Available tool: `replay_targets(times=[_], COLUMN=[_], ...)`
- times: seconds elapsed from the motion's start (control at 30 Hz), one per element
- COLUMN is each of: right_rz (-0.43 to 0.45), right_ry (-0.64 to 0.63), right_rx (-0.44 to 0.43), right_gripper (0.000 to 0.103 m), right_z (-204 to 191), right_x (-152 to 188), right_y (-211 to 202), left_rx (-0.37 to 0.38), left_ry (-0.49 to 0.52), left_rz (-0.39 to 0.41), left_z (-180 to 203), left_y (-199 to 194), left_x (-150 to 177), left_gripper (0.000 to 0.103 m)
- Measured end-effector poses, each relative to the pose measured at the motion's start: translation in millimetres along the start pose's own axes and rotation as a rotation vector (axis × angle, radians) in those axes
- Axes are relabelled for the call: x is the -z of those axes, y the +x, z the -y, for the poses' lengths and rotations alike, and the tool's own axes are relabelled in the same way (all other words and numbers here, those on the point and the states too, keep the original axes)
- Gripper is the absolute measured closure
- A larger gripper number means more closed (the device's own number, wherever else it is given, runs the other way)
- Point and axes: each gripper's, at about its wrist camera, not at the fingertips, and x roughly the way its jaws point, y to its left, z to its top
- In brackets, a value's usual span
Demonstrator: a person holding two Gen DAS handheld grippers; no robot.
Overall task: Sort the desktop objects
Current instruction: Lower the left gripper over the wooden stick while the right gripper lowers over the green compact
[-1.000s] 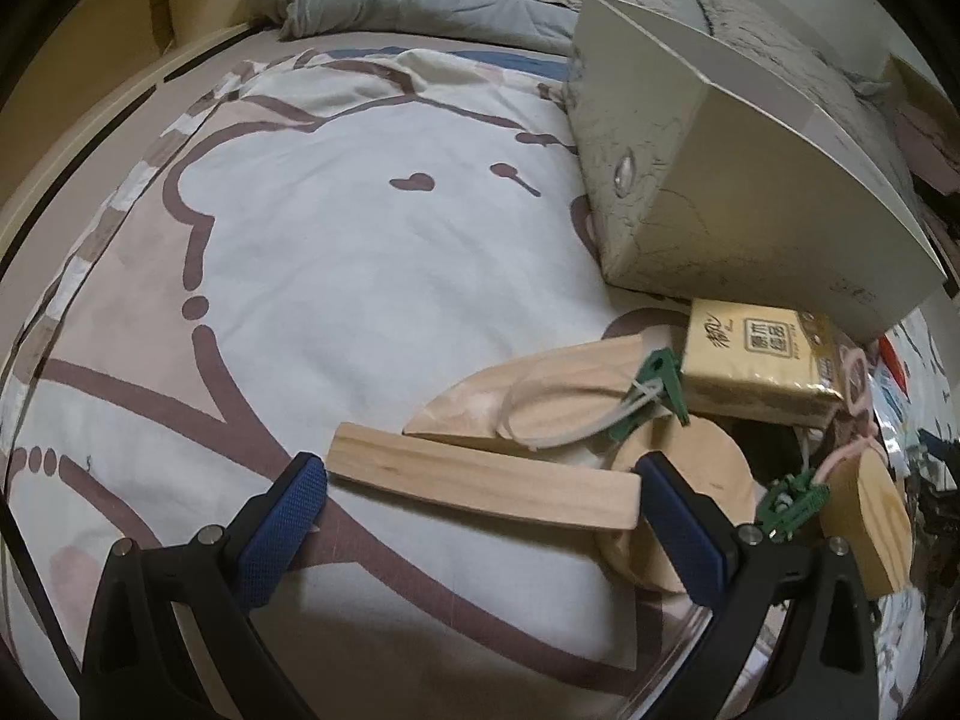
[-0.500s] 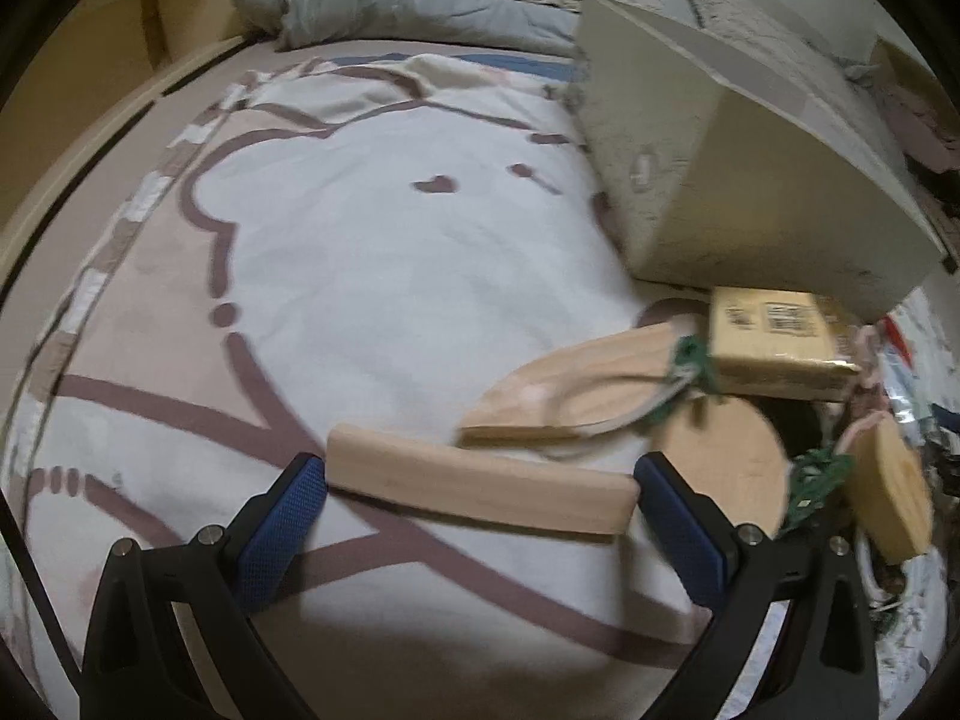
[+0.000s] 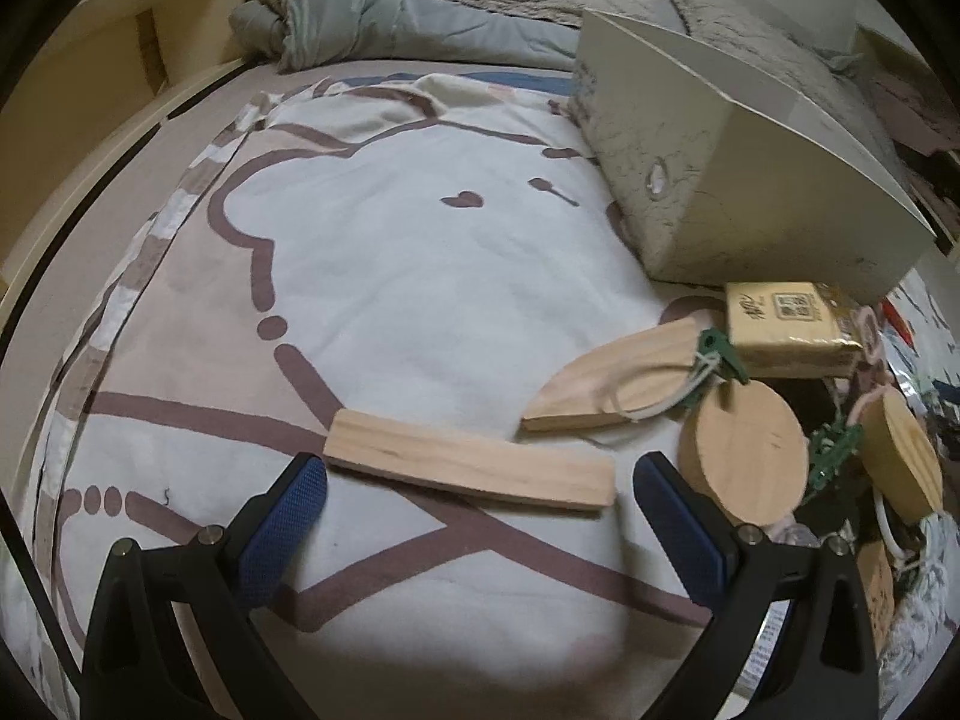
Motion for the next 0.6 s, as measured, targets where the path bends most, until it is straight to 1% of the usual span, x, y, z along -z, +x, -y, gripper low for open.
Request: replay_targets(times=[0.13, 0.27, 0.37, 0.6], right_rz=[0.000, 0.000, -0.004, 0.041], right_ry=[0.000, -0.001, -0.002, -0.035], right_rx=[0.000, 0.000, 0.000, 0.013], right_gripper=[0.000, 0.000, 0.000, 0.000], right_z=[0.2, 0.2, 0.5, -3.1], right_x=[-0.1, -0.1, -0.5, -3.4], right_y=[0.1, 0.2, -0.1, -4.8], left_rx=[0.002, -0.022, -0.038, -0.056], left_ry=[0.042, 0.075, 0.082, 0.078], left_rz=[-0.011, -0.032, -0.037, -0.038], left_z=[7.0, 12.8, 14.6, 14.9], left_y=[3.0, 9.0, 11.5, 15.5], left_x=[2.3, 5.2, 6.2, 7.0], left_gripper=[0.000, 0.000, 0.000, 0.000])
